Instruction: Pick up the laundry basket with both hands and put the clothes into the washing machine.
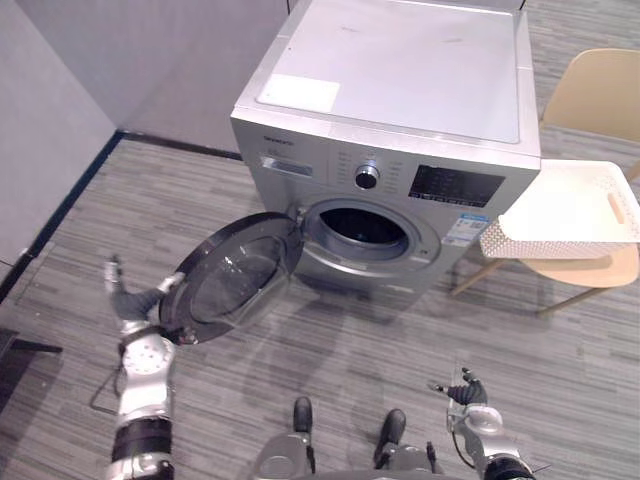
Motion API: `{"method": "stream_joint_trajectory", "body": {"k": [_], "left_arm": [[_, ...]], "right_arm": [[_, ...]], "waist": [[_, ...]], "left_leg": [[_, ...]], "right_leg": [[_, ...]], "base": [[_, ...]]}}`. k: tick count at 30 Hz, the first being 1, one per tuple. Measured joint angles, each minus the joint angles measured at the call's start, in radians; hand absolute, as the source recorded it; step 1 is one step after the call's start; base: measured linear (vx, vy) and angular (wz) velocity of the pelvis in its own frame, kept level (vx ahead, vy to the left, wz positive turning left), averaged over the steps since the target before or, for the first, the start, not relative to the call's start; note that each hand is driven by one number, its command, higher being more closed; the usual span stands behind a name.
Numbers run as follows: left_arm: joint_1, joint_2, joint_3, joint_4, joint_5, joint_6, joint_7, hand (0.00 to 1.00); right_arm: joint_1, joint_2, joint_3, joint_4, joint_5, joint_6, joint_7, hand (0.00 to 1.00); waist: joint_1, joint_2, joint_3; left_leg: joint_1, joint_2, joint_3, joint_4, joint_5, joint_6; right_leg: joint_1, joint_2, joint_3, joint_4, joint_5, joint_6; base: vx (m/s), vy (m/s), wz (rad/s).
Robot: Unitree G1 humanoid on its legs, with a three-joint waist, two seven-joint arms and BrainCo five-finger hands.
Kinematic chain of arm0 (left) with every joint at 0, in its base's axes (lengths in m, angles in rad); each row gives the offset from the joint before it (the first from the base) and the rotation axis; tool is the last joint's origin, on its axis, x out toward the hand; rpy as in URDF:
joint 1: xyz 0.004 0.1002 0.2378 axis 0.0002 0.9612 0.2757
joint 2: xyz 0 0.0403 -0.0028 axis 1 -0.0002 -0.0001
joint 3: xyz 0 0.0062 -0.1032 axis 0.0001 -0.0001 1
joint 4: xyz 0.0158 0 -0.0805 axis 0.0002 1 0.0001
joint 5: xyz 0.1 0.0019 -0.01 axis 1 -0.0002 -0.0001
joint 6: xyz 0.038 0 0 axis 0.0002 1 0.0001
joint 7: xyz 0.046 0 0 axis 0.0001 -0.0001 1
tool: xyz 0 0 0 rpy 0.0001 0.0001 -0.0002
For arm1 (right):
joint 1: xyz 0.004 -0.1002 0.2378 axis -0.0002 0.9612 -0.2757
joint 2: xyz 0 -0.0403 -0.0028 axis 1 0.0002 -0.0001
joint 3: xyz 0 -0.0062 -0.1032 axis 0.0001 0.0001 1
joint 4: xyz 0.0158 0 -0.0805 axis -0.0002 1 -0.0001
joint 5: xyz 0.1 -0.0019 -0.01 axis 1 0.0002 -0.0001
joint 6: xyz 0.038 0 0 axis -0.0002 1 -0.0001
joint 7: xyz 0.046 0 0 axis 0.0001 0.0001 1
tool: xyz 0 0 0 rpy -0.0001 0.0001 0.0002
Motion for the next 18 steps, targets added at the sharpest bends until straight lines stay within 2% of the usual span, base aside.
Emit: {"method": "stream_joint_trajectory", "body": {"k": [3,5,9,13,15,18], "left_arm": [[-0.063,0.092,0.020,0.076,0.002,0.010,0.018,0.00],[-0.147,0.175,0.013,0.197,0.015,0.027,0.022,0.00],[-0.282,0.290,-0.046,0.407,0.023,0.050,-0.037,0.00],[-0.366,0.314,-0.081,0.508,0.024,0.069,-0.112,0.00],[-0.397,0.332,-0.086,0.525,0.028,0.071,-0.135,0.00],[-0.439,0.347,-0.090,0.547,0.031,0.074,-0.168,0.00]], "right_arm": [[-0.003,-0.003,0.008,-0.001,0.001,-0.002,0.000,0.00],[-0.010,-0.003,0.014,-0.002,0.003,-0.004,0.001,0.00],[-0.023,-0.001,0.039,-0.010,0.004,-0.013,0.006,0.00],[-0.021,0.006,0.066,-0.074,0.005,-0.014,0.024,0.00],[-0.021,0.013,0.119,-0.132,0.008,-0.018,0.031,0.00],[-0.017,0.029,0.144,-0.159,0.016,-0.021,0.046,0.00]], "waist": [[0.000,-0.029,-0.003],[-0.001,-0.054,0.010],[-0.001,-0.096,0.035],[-0.001,-0.125,0.051],[-0.001,-0.151,0.065],[0.000,-0.167,0.075]], "left_leg": [[-0.031,0.005,-0.001,-0.002,0.006,-0.003],[-0.055,0.008,-0.003,0.000,0.010,-0.002],[-0.090,0.012,0.001,0.018,0.010,-0.002],[-0.117,0.017,0.018,0.029,0.010,-0.002],[-0.154,0.034,0.042,0.067,-0.007,-0.001],[-0.191,0.054,0.054,0.136,-0.036,-0.008]], "right_leg": [[-0.031,0.007,0.001,-0.004,0.005,-0.006],[-0.050,0.012,0.000,-0.013,0.013,-0.012],[-0.079,0.015,0.007,-0.013,0.020,-0.020],[-0.114,0.018,0.045,-0.011,0.040,-0.037],[-0.150,0.023,0.096,-0.011,0.059,-0.045],[-0.167,0.041,0.142,-0.011,0.085,-0.050]], "base": [[0.01,-0.012,-0.04],[0.03,-0.010,-0.01],[0.00,0.001,-0.02],[-0.03,0.027,-0.16],[-0.07,0.022,-0.35],[-0.08,0.008,-0.25]]}}
